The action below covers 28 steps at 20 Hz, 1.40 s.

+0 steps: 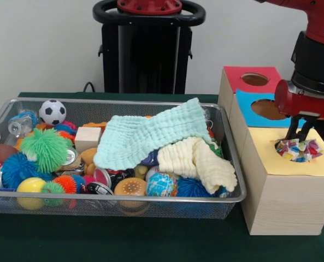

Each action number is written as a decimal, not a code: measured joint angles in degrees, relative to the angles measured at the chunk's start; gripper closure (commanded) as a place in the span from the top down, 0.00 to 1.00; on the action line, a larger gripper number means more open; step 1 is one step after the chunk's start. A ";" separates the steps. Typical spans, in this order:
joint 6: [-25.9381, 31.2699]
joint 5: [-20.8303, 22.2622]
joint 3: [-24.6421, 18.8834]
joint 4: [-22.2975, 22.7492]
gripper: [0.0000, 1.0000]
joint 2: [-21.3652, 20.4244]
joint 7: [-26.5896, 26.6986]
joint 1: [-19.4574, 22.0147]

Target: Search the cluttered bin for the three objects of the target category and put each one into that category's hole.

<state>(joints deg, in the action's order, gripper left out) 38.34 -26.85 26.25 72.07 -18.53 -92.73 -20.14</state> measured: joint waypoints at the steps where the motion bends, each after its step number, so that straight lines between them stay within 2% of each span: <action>1: 0.00 0.00 0.00 0.00 0.00 0.00 0.00 0.00; 27: 2.23 0.51 0.01 -0.63 0.00 -0.50 0.00 0.06; 28: 2.23 0.54 0.00 -0.63 1.00 -0.78 0.00 0.10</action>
<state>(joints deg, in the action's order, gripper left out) 40.57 -26.31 26.25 71.44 -19.32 -92.73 -20.04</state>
